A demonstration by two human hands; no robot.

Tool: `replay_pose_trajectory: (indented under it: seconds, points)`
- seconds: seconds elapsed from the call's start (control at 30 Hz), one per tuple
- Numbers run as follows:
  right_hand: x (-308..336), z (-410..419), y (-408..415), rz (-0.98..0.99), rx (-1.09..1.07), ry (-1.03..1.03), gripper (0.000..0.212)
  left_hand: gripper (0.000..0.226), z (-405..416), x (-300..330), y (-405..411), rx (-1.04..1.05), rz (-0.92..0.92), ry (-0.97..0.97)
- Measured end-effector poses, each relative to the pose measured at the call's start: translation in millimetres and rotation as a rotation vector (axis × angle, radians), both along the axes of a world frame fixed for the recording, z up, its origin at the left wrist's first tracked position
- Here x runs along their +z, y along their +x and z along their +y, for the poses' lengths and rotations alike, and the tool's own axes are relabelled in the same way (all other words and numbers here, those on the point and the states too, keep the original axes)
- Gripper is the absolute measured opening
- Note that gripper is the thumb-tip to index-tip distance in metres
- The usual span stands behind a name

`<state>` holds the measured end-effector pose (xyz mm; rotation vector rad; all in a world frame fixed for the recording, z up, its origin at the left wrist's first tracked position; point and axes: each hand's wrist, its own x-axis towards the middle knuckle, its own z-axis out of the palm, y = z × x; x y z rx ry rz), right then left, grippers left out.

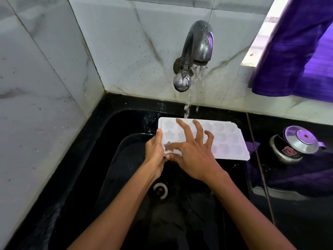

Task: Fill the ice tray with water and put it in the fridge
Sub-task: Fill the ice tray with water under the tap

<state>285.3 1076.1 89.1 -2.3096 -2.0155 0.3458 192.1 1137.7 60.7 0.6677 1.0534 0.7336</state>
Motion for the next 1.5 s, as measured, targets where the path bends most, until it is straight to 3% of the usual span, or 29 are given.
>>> replay_pose_trajectory:
  seconds: [0.3, 0.67, 0.77, 0.93, 1.07, 1.13, 1.2, 1.3, 1.37, 1.43, 1.5]
  points:
    - [2.3, -0.3, -3.0, -0.078, 0.019, 0.012, 0.037, 0.038, -3.1, 0.2, -2.4, 0.000, 0.018, 0.020]
    - [15.4, 0.3, 29.6, 0.199, -0.182, 0.175, 0.012, 0.032, 2.7, -4.2, -12.5, -0.002, 0.080, 0.048]
    - [12.4, 9.4, 51.5, 0.270, -0.245, 0.181, 0.017, 0.032, 7.6, -5.8, -20.5, 0.009, 0.092, 0.047]
    - [29.0, 38.6, 64.8, 0.726, -0.316, 0.301, 0.027, 0.032, 16.5, -4.3, -33.2, 0.023, 0.088, 0.074]
    - [60.3, 85.5, 60.7, 1.155, -0.439, 0.271, 0.019, 0.037, 24.7, -2.1, -41.7, 0.021, 0.083, 0.090]
    - [77.0, 107.7, 57.7, 1.272, -0.500, 0.207, 0.029, 0.038, 27.5, -2.7, -45.8, 0.024, 0.084, 0.097]
    - [90.2, 122.8, 52.1, 1.234, -0.508, 0.106, 0.035, 0.039, 29.9, -2.9, -49.2, 0.027, 0.083, 0.104]
    - [84.2, 145.2, 46.3, 1.005, -0.530, 0.047, 0.058, 0.039, 32.2, -2.8, -50.3, 0.044, 0.081, 0.093]
    - [70.8, 156.7, 45.7, 0.967, -0.579, 0.062, 0.047, 0.039, 33.9, -3.6, -50.4, 0.050, 0.087, 0.085]
    - [62.0, 161.5, 51.6, 1.021, -0.622, 0.051, 0.022, 0.040, 35.6, -3.7, -51.1, 0.049, 0.088, 0.083]
    - [60.4, 159.6, 61.4, 1.201, -0.601, 0.017, 0.001, 0.040, 36.9, -3.7, -52.3, 0.045, 0.075, 0.088]
